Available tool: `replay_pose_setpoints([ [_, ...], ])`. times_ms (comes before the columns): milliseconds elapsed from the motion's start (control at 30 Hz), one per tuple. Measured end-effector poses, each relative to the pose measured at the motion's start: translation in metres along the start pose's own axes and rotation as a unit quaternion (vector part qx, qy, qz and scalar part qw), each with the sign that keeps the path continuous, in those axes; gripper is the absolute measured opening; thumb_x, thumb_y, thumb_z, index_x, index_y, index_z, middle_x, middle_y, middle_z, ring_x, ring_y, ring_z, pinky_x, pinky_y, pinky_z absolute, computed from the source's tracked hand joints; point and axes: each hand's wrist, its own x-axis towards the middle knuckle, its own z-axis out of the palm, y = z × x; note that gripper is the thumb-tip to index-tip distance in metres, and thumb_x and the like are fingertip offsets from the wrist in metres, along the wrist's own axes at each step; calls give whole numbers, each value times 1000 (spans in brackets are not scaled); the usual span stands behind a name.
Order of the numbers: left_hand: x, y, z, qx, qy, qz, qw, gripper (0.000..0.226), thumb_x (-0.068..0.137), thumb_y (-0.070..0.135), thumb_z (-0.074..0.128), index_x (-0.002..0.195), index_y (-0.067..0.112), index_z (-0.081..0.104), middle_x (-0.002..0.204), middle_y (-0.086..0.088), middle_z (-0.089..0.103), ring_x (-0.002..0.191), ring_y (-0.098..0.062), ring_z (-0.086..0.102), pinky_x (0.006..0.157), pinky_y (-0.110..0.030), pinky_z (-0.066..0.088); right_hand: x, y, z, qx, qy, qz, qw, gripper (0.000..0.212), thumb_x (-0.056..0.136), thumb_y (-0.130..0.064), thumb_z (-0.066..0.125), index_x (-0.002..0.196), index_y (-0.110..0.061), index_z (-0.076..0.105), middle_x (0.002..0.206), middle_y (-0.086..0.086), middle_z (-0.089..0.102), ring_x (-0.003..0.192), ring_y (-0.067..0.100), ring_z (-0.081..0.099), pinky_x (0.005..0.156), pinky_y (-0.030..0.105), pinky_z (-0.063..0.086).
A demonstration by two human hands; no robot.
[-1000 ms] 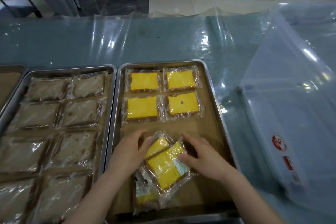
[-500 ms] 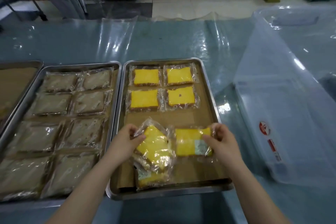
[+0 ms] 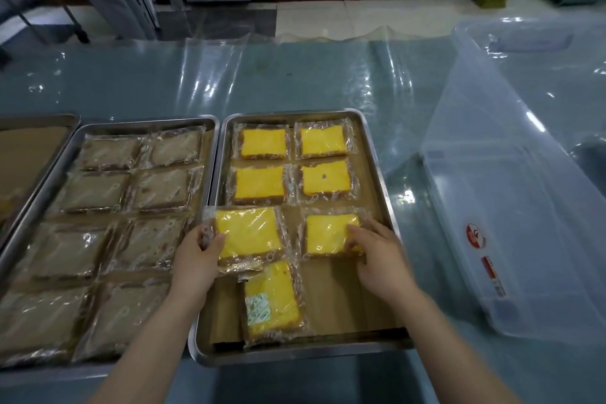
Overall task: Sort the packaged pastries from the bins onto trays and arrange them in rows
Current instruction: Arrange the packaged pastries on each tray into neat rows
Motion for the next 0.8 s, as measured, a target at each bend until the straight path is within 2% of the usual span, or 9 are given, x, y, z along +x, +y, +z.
replay_pose_setpoints([
  [100,-3,-2,-6,-58,-42,-45,996,10,89,17,62,90,25,67,88,-5,71,80,-19,65,72,-35,49,-6,-6,10,-70,-39,-32,996,51,86,-16,53,131,-40,48,155,-12,25,146,15,-1,114,34,-1],
  [200,-5,-3,-13,-104,-89,-76,988,14,84,7,66,97,11,68,88,-9,73,79,-21,69,75,-38,52,-5,-13,19,-125,-65,-39,989,56,92,-24,49,143,-41,32,159,-7,7,144,19,-14,110,38,-8],
  [267,-10,-4,-14,-137,-104,-88,981,26,82,6,68,107,11,63,97,-10,71,87,-25,69,78,-42,53,-5,-24,18,-128,-40,-31,990,46,93,-29,48,139,-34,41,158,-4,16,146,23,-4,116,43,1],
  [300,-13,-5,-14,-150,-100,-92,979,31,81,6,69,110,13,60,101,-10,70,91,-26,68,80,-43,53,-6,-32,19,-120,-10,-36,992,38,93,-34,48,131,-31,50,152,-5,31,145,24,13,117,42,14],
  [367,-18,-6,-14,-160,-76,-89,980,34,81,8,70,111,17,56,105,-8,67,95,-26,66,85,-44,52,-14,-54,24,-100,19,-47,994,30,90,-48,51,111,-30,59,122,-9,55,121,17,44,101,34,37],
  [467,-26,-9,-19,-186,-28,-87,978,34,84,9,67,115,14,54,109,-11,65,97,-27,65,89,-49,50,-34,-84,44,-46,-91,14,995,59,76,-67,58,116,-25,52,115,-6,50,111,16,44,92,33,45],
  [600,-34,-12,-33,-216,1,-91,972,31,83,7,67,111,16,57,103,-7,69,91,-23,68,72,-37,53,-38,-97,58,65,-123,132,981,72,71,-48,78,123,-17,40,116,-1,53,107,19,51,87,35,49],
  [667,-37,-13,-38,-214,-6,-97,972,28,82,3,66,106,16,59,97,-7,71,85,-21,69,63,-32,52,-32,-95,52,168,-157,207,951,60,72,-31,82,116,-15,44,107,0,59,94,17,58,76,32,52],
  [800,-43,-13,-42,-198,-8,-111,974,24,83,0,65,105,9,61,96,-10,70,85,-23,68,64,-33,52,-29,-75,35,191,-185,241,933,21,75,-18,79,87,-7,65,84,8,68,77,21,66,65,34,56],
])
